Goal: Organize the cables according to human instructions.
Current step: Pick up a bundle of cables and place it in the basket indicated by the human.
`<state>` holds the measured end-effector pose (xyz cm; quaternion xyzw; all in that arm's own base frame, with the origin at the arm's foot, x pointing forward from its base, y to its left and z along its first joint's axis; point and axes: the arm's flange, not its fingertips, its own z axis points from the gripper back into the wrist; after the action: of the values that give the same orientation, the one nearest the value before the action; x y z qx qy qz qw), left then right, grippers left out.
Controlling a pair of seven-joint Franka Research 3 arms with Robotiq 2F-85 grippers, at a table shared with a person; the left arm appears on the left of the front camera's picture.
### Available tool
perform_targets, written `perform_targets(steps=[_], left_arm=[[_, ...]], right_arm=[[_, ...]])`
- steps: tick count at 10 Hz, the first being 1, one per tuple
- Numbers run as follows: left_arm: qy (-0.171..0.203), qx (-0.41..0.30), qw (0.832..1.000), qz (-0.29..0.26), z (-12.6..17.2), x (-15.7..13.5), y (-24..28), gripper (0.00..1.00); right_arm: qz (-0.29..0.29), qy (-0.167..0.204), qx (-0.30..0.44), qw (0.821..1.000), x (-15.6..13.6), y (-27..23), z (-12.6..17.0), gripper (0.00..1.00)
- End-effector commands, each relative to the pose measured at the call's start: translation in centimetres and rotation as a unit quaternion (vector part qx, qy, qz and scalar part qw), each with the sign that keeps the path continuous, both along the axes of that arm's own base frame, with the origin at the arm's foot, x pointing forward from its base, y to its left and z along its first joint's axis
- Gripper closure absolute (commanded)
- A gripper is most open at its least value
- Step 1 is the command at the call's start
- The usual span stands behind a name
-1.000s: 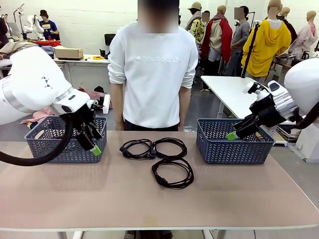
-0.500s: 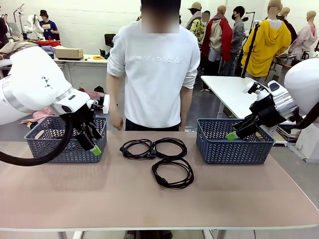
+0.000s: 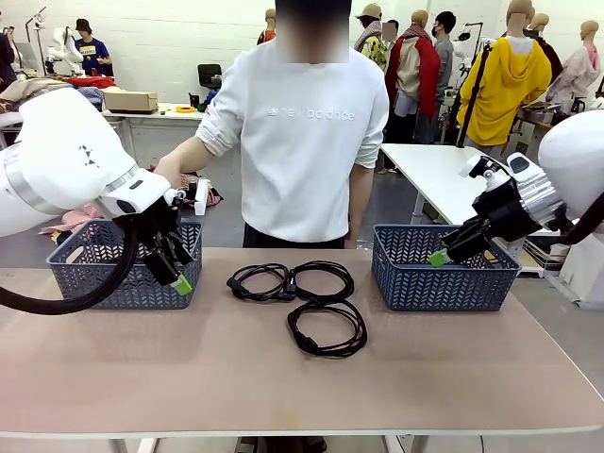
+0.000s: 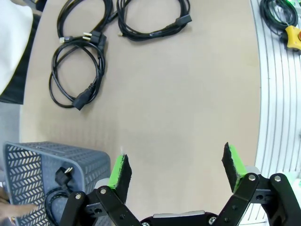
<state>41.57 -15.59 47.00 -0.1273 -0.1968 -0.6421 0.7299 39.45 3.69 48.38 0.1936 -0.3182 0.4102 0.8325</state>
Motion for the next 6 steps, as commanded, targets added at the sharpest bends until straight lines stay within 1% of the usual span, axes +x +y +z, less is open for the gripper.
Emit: perform_targets(steps=[1,6], left_arm=[[-0.001,0.000,1.000,0.000,0.11,0.05,0.05,0.00],[-0.001,0.000,1.000,0.000,0.11,0.05,0.05,0.00]], right_arm=[[0.012,-0.009,0.010,1.000,0.35,-0.08,-0.01,0.00],[0.012,-0.009,0.010,1.000,0.35,-0.08,-0.01,0.00]])
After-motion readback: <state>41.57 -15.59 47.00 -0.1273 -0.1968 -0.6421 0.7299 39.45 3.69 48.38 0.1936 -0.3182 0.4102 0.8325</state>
